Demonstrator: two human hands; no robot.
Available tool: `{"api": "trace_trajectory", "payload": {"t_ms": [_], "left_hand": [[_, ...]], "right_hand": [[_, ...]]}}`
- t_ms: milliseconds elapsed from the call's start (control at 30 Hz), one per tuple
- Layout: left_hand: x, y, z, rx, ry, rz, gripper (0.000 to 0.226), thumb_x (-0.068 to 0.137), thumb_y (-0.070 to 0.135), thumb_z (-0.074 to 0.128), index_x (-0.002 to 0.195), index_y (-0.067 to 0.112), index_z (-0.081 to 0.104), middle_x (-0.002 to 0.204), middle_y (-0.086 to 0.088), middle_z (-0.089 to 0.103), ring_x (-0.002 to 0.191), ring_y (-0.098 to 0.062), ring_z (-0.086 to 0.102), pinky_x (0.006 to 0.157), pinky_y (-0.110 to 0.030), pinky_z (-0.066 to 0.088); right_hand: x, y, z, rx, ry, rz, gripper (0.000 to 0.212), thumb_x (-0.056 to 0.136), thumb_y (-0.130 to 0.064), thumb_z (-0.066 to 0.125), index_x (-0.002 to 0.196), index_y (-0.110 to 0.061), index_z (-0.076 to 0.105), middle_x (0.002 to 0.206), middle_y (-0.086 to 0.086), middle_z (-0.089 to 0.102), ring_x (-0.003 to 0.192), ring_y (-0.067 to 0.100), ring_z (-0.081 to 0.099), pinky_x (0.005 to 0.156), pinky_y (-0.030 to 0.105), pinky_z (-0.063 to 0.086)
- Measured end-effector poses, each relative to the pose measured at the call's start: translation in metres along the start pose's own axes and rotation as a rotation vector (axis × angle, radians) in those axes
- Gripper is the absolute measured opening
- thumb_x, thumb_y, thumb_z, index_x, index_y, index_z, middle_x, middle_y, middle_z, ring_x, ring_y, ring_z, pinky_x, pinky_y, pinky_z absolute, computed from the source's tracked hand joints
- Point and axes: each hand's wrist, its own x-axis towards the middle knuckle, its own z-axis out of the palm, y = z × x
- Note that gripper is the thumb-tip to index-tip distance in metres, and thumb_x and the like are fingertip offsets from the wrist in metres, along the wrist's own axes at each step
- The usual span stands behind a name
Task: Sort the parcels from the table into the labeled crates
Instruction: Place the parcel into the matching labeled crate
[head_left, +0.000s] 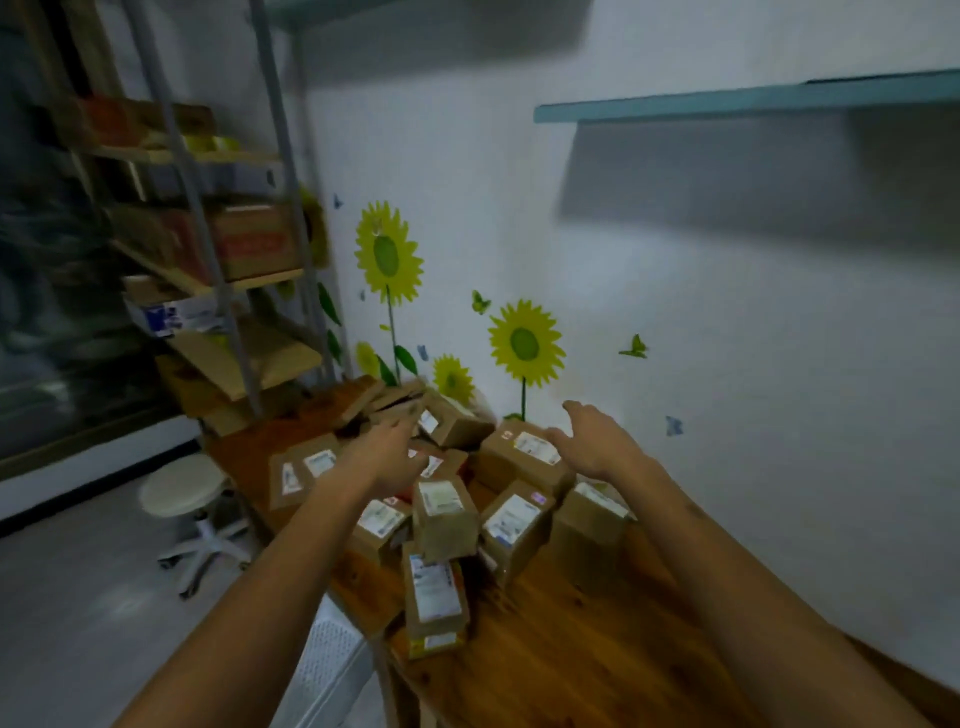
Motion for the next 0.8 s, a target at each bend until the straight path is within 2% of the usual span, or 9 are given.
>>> {"api": "trace_trajectory", "payload": {"t_ms": [133,333,467,567,633,667,733,767,800], "left_hand": [[0.086,-0.001,0.032,-0.005,-0.082,0.128,0.060,0.101,0.044,0.046,0.154,0.019,0.032,0.153,-0.010,0.042,0.131,-0.031,0.049,0.101,-0.041,0.046],[0.182,0.002,0.106,-0.072,-0.278,0.227,0.053,0.103,0.042,0.041,0.147,0.013,0.041,0.151,-0.012,0.043,0.134,-0.031,0.045,0.108,-0.041,0.040],[0.222,-0.036,0.162,-0.053,-0.260,0.226,0.084,0.091,0.068,0.011,0.158,0.020,0.028,0.156,-0.010,0.040,0.140,-0.028,0.039,0.117,-0.038,0.028],[0.243,-0.055,0.187,-0.030,-0.354,0.131,0.068,0.101,0.058,0.030,0.156,0.019,0.029,0.157,-0.010,0.037,0.142,-0.030,0.036,0.119,-0.040,0.024],[0.265,-0.070,0.206,-0.130,-0.404,0.078,0.077,0.090,0.069,0.031,0.147,0.018,0.043,0.148,-0.014,0.048,0.130,-0.030,0.050,0.111,-0.045,0.038],[0.276,-0.079,0.217,-0.182,-0.436,0.060,0.079,0.087,0.071,0.031,0.143,0.018,0.046,0.143,-0.015,0.053,0.124,-0.031,0.054,0.106,-0.046,0.043],[0.285,-0.086,0.220,-0.198,-0.471,0.048,0.066,0.097,0.060,0.038,0.146,0.016,0.042,0.145,-0.015,0.051,0.125,-0.034,0.053,0.108,-0.049,0.042],[0.284,-0.087,0.221,-0.215,-0.492,0.018,0.060,0.102,0.051,0.042,0.148,0.014,0.038,0.147,-0.014,0.048,0.130,-0.035,0.050,0.111,-0.049,0.039],[0.282,-0.092,0.226,-0.262,-0.517,-0.009,0.055,0.104,0.043,0.045,0.150,0.013,0.036,0.147,-0.012,0.047,0.133,-0.035,0.048,0.112,-0.047,0.036]], "right_hand": [[0.043,0.025,0.028,0.041,-0.020,0.152,0.060,0.106,-0.040,0.044,0.155,-0.008,0.030,0.157,0.019,0.037,0.141,0.035,0.041,0.112,0.041,0.037],[0.091,0.066,0.100,0.200,-0.019,0.306,0.046,0.107,-0.037,0.044,0.146,-0.012,0.046,0.148,0.012,0.051,0.131,0.030,0.052,0.106,0.035,0.041],[0.112,0.066,0.167,0.349,-0.074,0.416,0.029,0.105,-0.037,0.047,0.124,-0.020,0.059,0.125,0.002,0.066,0.110,0.019,0.064,0.091,0.031,0.052],[0.118,0.055,0.217,0.487,-0.117,0.527,0.031,0.104,-0.037,0.051,0.130,-0.020,0.056,0.128,0.001,0.066,0.114,0.017,0.065,0.095,0.037,0.057],[0.125,0.041,0.242,0.571,-0.131,0.608,0.045,0.103,-0.042,0.051,0.141,-0.019,0.049,0.140,0.004,0.059,0.124,0.023,0.060,0.101,0.039,0.053],[0.127,0.031,0.253,0.650,-0.143,0.669,0.045,0.103,-0.043,0.051,0.141,-0.019,0.048,0.141,0.004,0.057,0.122,0.022,0.060,0.097,0.035,0.054],[0.127,0.009,0.275,0.895,-0.154,0.809,0.030,0.103,-0.043,0.053,0.129,-0.028,0.048,0.133,0.001,0.059,0.101,0.011,0.064,0.073,0.021,0.057],[0.126,-0.001,0.283,1.005,-0.145,0.857,0.027,0.101,-0.047,0.054,0.123,-0.033,0.046,0.127,-0.001,0.060,0.093,0.008,0.064,0.065,0.020,0.057],[0.126,-0.009,0.294,1.065,-0.124,0.898,0.032,0.097,-0.054,0.056,0.121,-0.035,0.046,0.125,-0.001,0.061,0.094,0.010,0.065,0.067,0.023,0.059]]}}
